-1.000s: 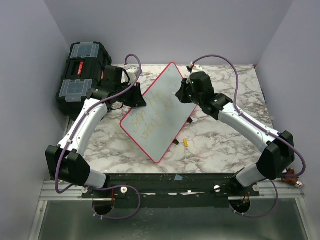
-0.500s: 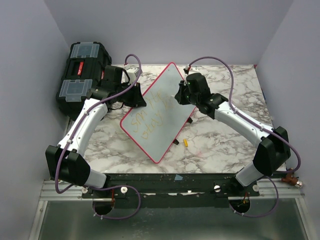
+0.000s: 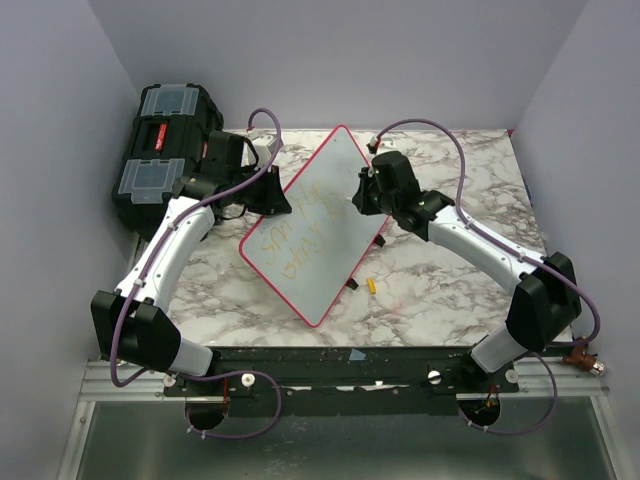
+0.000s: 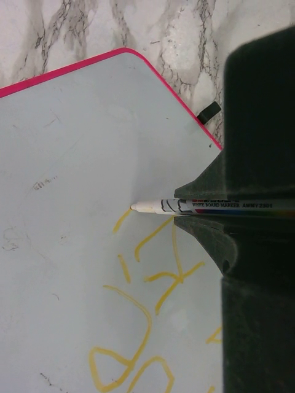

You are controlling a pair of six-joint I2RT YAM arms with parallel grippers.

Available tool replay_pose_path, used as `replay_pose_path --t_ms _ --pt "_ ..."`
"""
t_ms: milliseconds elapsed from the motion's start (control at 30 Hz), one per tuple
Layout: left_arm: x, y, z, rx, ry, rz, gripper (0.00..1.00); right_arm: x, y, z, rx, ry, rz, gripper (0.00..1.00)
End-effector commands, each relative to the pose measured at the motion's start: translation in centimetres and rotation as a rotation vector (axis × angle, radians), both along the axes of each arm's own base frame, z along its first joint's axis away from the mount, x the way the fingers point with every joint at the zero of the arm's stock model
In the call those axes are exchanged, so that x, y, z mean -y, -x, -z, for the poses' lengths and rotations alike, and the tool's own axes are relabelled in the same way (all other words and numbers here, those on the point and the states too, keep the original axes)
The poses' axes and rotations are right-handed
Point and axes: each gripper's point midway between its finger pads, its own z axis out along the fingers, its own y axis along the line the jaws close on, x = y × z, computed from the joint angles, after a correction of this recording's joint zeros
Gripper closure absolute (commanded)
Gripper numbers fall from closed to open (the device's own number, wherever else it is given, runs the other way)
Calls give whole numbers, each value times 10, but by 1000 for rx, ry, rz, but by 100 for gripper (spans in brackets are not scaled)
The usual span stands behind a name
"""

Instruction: Write a sentence on the whiteboard

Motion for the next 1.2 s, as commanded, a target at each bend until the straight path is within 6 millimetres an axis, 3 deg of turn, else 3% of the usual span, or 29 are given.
replay_pose_path --t_ms 0,233,800,1167 --pt "-9 -16 -11 122 -69 4 100 -1 11 21 -57 11 -22 99" --pt "-8 -16 -9 121 -67 7 100 -3 10 19 -57 3 -24 99" --pt "-7 -19 -9 126 -62 9 100 -19 -10 -12 3 -30 -37 99" --pt "-6 -21 -8 120 -61 13 100 -18 -22 -8 1 12 -9 99"
